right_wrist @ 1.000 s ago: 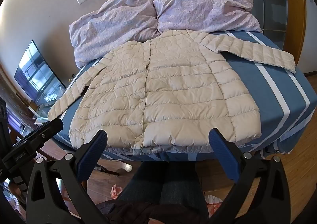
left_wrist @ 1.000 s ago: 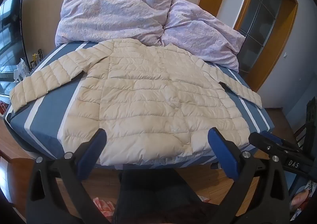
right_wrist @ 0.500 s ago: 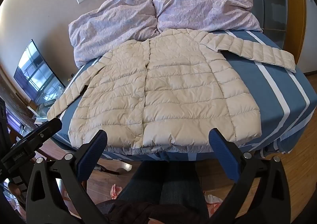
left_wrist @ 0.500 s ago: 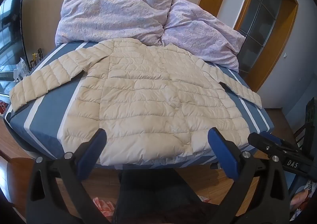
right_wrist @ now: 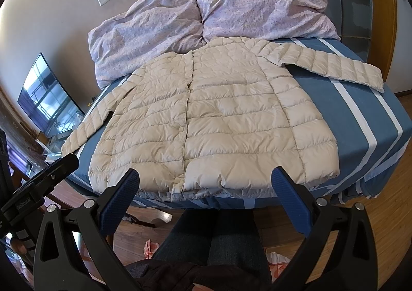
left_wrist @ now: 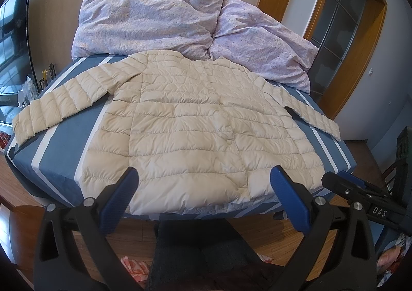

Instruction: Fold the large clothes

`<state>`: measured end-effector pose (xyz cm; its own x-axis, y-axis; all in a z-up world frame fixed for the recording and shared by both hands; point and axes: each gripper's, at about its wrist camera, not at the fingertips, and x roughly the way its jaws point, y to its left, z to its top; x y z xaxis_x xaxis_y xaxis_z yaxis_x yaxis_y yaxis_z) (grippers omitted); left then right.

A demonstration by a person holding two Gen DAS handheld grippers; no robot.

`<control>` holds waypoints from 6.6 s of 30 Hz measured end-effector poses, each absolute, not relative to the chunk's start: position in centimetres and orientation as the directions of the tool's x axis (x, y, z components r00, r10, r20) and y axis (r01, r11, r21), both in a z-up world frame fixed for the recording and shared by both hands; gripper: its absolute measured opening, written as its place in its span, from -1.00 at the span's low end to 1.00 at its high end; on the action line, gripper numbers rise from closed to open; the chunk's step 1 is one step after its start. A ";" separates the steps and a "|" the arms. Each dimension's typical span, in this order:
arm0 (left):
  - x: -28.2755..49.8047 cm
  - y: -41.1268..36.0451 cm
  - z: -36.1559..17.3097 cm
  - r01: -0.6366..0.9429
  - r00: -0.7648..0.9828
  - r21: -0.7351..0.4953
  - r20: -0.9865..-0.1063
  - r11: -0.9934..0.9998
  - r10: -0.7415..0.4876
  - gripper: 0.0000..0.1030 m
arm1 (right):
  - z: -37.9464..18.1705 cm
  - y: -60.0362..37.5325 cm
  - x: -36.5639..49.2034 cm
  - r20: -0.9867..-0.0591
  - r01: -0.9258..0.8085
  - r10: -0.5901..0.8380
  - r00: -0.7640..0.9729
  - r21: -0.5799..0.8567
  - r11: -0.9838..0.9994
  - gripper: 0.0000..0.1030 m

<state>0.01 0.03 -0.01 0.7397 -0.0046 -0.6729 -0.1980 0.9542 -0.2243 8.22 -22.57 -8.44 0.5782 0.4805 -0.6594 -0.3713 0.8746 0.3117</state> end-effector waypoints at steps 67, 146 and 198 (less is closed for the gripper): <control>0.8 0.6 -0.8 -0.209 0.730 -0.209 -0.683 0.955 0.011 0.96 | -9.0 -22.8 10.4 -0.668 -0.348 0.473 0.575 0.324 0.880 0.97; 21.2 12.8 -13.5 -0.441 0.516 0.050 -0.803 0.896 0.299 0.97 | -12.7 -41.8 43.8 -0.659 0.293 -0.001 0.752 0.334 0.896 -0.75; 21.2 12.9 -13.4 -0.441 0.519 0.031 -0.807 0.897 0.283 0.97 | -15.2 -0.5 42.6 -0.769 -0.342 0.279 0.575 0.084 0.936 0.90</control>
